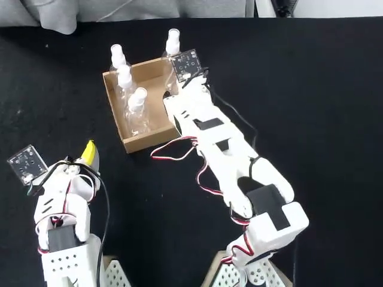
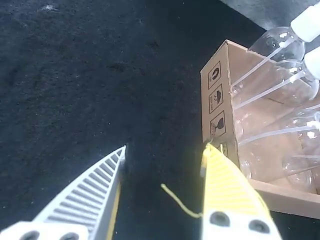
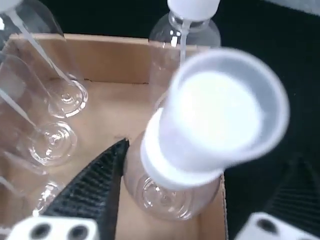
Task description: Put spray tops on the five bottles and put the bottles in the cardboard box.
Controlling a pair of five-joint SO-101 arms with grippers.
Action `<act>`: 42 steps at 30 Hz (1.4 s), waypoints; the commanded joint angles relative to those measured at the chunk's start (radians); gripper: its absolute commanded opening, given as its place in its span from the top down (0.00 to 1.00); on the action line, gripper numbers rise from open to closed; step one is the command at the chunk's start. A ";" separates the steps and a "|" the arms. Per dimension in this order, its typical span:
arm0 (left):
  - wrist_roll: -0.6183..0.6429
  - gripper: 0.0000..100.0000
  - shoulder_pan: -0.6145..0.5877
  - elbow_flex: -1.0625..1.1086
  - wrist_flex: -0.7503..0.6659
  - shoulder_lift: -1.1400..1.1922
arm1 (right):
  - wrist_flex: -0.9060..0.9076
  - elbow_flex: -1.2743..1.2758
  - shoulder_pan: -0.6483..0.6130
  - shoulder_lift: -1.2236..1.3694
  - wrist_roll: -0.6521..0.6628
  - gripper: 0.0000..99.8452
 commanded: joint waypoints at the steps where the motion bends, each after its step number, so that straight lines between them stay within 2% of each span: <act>1: -0.003 0.77 -0.012 0.025 0.000 -0.009 | 0.008 -0.068 0.015 -0.008 -0.003 0.57; 9: -0.003 0.77 -0.012 0.025 0.000 -0.009 | 0.015 -0.054 0.015 -0.044 0.000 0.57; 22: -0.003 0.77 -0.012 0.025 0.000 -0.009 | 0.169 -0.039 -0.003 -0.160 -0.005 0.57; 36: -0.003 0.77 -0.010 0.025 0.000 -0.009 | 0.172 0.168 -0.048 -0.423 -0.008 0.57; 42: -0.003 0.77 -0.010 0.025 0.000 -0.009 | 0.311 0.182 -0.048 -0.535 -0.008 0.57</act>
